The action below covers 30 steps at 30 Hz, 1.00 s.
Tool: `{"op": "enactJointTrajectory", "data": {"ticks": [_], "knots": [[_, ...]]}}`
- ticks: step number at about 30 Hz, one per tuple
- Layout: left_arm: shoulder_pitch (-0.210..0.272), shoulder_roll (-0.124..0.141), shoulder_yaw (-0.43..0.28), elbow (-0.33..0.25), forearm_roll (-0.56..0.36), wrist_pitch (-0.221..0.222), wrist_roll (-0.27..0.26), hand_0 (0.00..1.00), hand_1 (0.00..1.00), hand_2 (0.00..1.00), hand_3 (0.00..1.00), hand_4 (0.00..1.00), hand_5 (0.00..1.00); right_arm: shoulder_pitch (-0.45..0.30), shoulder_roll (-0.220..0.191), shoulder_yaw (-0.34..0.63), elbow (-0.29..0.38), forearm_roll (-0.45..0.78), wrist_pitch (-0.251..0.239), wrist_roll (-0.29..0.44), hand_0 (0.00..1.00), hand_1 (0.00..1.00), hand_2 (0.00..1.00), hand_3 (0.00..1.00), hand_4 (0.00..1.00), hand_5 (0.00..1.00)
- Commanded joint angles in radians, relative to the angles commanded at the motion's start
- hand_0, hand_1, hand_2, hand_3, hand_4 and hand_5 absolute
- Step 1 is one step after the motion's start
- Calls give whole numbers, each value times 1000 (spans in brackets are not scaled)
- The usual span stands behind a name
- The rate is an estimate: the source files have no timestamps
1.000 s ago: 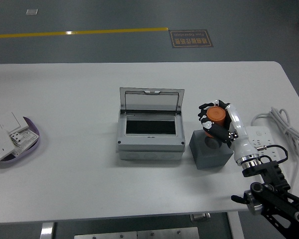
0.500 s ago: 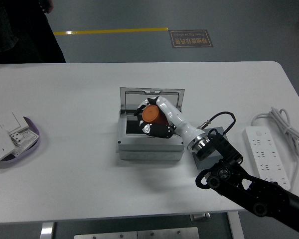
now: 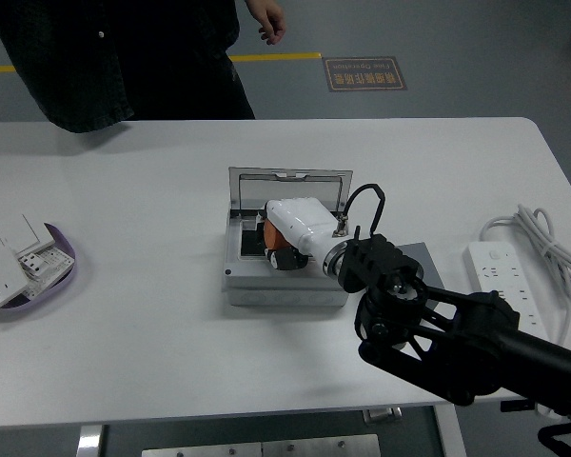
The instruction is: Pick up the cylinder from the cube,place it in the box,flap close box
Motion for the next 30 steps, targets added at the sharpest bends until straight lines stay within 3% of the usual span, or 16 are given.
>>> {"op": "enactJointTrajectory", "data": {"ticks": [1, 6, 7, 12, 13, 24, 30], "knots": [[0, 0, 0, 0, 0, 0, 0, 592, 626, 619, 637, 690, 218, 1, 0, -3, -1, -10, 5, -11, 425, 495, 532, 539, 456, 7], [-2, 1, 2, -1, 0, 0, 1, 592, 626, 619, 637, 690, 218, 5, -1, -8, -1, -27, 15, -31, 425, 495, 532, 539, 456, 7], [-2, 1, 3, -1, -1, 0, 1, 593, 626, 619, 637, 690, 218, 5, -1, -8, 0, -28, 14, -32, 672, 658, 672, 664, 578, 360], [-2, 1, 5, -1, -2, 0, 1, 593, 626, 619, 637, 690, 218, 2, -3, -9, -1, -22, 8, -30, 672, 658, 672, 664, 578, 360], [-2, 1, 5, -1, -2, 0, 1, 593, 626, 619, 637, 691, 219, 2, -4, -10, -2, -20, 8, -29, 707, 672, 690, 672, 652, 424], [-2, 1, 0, -4, 5, 0, 2, 593, 626, 619, 637, 691, 221, -9, -8, -14, -2, -1, -4, -15, 703, 673, 689, 672, 674, 443], [-2, -1, -8, -7, 13, 0, 3, 593, 626, 619, 638, 691, 221, -39, -34, 27, 47, 101, -54, 30, 701, 669, 684, 671, 678, 448]]}}
